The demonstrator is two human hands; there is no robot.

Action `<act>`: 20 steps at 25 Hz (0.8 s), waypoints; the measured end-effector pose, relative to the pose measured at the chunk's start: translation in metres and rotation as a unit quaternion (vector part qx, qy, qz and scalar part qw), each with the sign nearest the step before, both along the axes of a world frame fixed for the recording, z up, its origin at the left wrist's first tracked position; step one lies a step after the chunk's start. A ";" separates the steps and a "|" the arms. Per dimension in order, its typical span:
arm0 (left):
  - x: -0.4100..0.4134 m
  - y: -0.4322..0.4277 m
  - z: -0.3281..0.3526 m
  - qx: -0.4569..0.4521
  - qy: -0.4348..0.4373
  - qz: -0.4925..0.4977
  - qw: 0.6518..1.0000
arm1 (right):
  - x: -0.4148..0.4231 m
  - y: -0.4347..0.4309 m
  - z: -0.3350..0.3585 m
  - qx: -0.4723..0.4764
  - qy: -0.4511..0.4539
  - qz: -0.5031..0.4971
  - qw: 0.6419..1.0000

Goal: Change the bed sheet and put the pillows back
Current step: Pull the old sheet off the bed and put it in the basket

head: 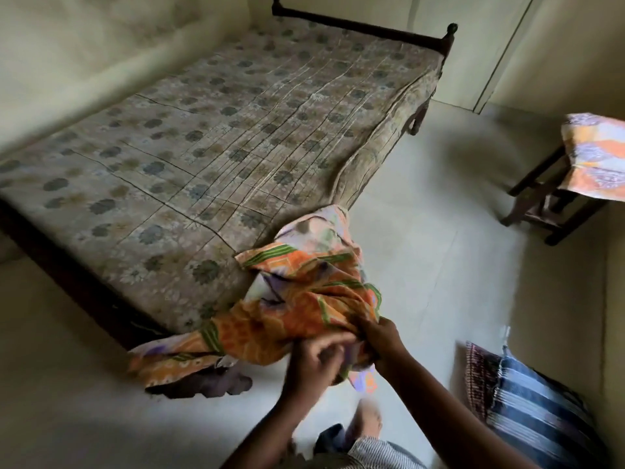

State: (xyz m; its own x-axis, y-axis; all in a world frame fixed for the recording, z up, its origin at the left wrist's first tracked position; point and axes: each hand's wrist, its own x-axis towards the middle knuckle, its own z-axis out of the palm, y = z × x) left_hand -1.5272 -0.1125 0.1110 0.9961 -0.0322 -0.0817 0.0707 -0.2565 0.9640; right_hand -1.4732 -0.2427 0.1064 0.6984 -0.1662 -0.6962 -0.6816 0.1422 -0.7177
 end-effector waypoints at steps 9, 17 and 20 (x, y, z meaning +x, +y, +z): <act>0.047 0.155 -0.097 -0.347 0.376 0.296 0.806 | -0.110 0.032 0.022 0.045 -0.009 -0.068 0.997; -0.017 0.119 -0.002 -0.143 0.283 0.033 0.948 | -0.148 0.065 0.012 -0.069 -0.010 -0.116 0.991; -0.057 0.087 0.022 -0.043 0.259 -0.174 0.949 | -0.145 0.091 0.019 -0.074 -0.040 0.004 0.996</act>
State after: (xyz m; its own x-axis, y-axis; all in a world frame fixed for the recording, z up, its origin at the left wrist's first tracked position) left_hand -1.5847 -0.0258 0.1326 0.7502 -0.3816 -0.5400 0.4668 -0.2727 0.8413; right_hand -1.6178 -0.1515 0.1250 0.7529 -0.2567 -0.6060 -0.6217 0.0248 -0.7828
